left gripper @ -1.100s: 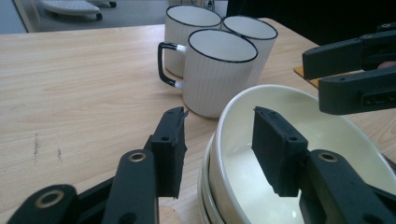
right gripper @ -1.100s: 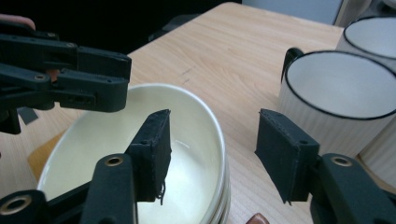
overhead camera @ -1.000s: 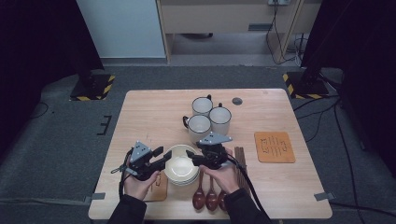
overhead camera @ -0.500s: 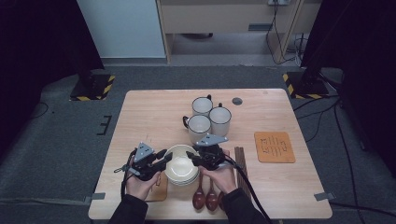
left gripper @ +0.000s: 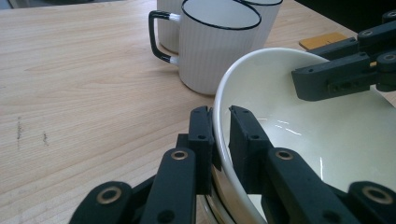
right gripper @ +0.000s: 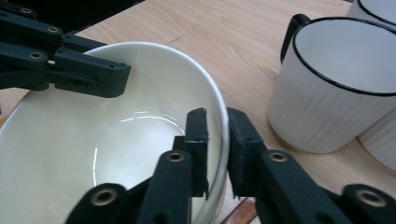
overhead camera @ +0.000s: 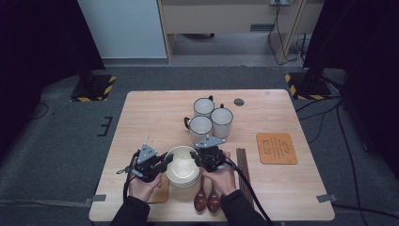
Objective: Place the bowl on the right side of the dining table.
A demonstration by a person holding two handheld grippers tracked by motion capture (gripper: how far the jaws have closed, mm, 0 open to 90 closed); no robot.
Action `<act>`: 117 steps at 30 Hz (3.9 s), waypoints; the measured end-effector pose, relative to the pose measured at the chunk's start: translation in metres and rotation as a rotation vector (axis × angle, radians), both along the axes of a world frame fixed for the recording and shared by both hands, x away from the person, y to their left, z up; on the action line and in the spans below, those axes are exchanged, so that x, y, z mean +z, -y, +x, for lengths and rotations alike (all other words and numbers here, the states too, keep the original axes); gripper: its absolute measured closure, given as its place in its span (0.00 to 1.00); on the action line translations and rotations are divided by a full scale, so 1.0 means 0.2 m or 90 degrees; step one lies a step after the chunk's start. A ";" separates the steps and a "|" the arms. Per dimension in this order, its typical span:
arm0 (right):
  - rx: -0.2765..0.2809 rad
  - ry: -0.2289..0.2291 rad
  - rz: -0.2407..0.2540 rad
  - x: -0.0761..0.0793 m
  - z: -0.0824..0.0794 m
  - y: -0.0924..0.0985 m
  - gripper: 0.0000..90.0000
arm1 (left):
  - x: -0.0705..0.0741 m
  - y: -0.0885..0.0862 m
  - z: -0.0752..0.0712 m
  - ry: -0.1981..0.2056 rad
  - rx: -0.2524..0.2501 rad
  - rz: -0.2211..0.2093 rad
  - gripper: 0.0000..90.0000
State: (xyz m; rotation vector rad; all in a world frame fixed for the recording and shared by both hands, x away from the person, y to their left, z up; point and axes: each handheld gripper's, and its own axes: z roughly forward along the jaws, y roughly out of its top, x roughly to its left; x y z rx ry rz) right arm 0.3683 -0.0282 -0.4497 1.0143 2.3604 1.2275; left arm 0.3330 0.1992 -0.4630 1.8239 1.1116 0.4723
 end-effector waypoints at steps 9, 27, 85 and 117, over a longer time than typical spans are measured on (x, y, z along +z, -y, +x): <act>-0.009 0.000 0.001 0.00 0.00 -0.01 0.93 | 0.00 0.02 -0.01 0.010 0.012 0.017 0.89; 0.001 0.009 -0.002 0.00 0.00 -0.01 0.93 | 0.00 0.03 -0.01 0.023 0.017 0.025 0.91; 0.015 0.031 -0.042 0.09 -0.02 -0.04 0.92 | 0.08 0.00 -0.05 0.058 -0.007 -0.003 0.91; 0.003 0.031 -0.006 0.16 -0.03 -0.02 0.92 | 0.14 -0.36 0.00 0.094 0.137 -0.060 0.55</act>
